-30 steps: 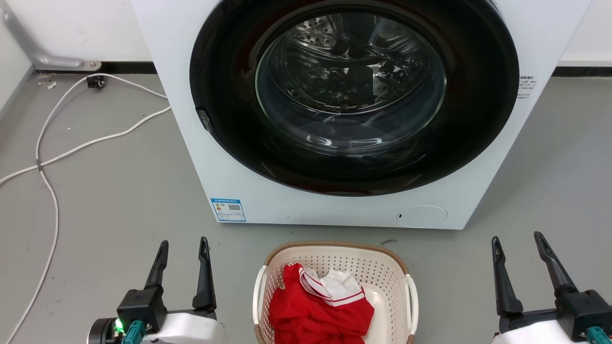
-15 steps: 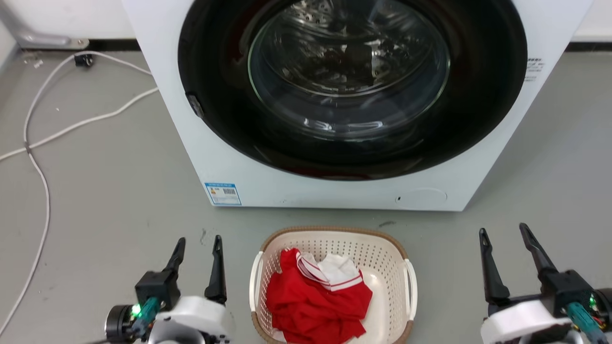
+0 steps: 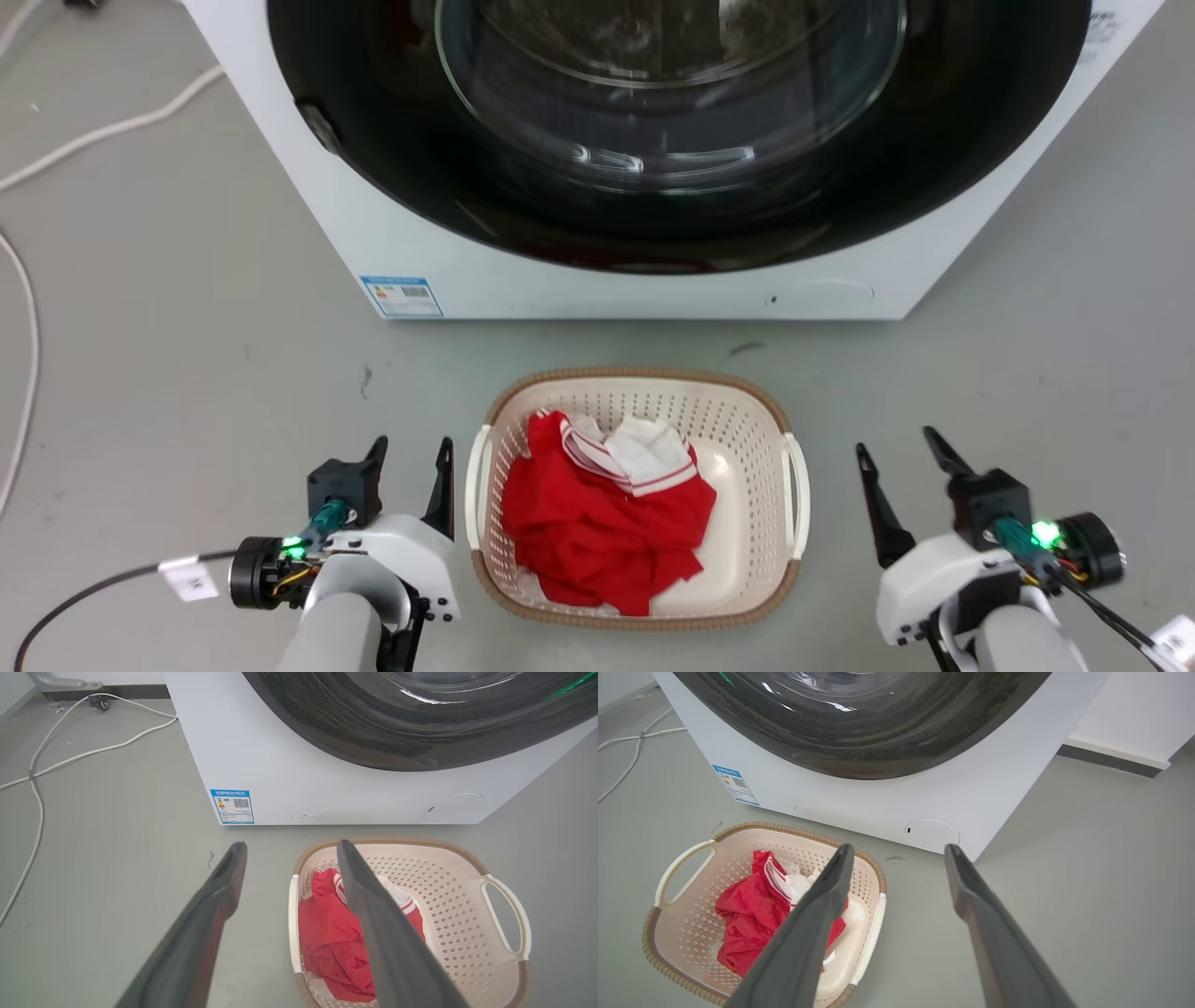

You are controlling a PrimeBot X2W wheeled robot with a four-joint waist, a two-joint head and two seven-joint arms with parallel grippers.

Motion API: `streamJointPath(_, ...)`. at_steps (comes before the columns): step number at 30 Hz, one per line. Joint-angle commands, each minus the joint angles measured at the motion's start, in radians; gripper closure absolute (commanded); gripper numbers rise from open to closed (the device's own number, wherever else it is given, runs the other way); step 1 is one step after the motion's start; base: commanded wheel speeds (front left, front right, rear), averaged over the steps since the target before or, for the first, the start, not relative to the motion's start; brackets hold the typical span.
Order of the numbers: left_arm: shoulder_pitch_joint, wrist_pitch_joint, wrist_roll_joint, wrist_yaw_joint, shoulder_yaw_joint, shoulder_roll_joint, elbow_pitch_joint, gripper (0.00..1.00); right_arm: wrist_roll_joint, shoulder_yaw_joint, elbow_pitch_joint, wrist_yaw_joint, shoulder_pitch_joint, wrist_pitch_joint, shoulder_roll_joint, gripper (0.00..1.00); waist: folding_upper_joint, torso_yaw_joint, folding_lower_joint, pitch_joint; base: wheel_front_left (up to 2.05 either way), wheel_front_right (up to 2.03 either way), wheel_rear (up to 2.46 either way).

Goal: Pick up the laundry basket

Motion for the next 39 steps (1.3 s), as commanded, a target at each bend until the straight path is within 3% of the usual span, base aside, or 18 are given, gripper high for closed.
streamJointPath(1,-0.035,-0.002,0.012,-0.006,-0.007,0.009,0.062,0.00,-0.001,0.014,0.047,-0.001,-0.040,-0.002,0.000,0.00,0.0000,-0.011,-0.0001,0.042,0.00,0.00,0.00)
streamJointPath(12,-0.282,0.003,0.040,-0.045,-0.061,0.036,0.420,0.00,-0.010,0.093,0.347,-0.001,-0.244,-0.002,0.000,0.00,0.0000,-0.036,-0.0001,0.185,0.00,0.00,0.00)
streamJointPath(18,-0.395,0.033,0.042,-0.054,-0.085,0.052,0.538,0.00,0.006,0.137,0.480,-0.001,-0.356,-0.002,0.000,0.00,0.0000,-0.046,-0.0001,0.264,0.00,0.00,0.00)
streamJointPath(39,-0.548,0.138,0.049,-0.064,-0.155,0.070,0.606,0.00,0.170,0.320,0.718,-0.001,-0.580,0.005,0.000,0.00,0.0000,-0.048,-0.0001,0.455,0.00,0.00,0.00)
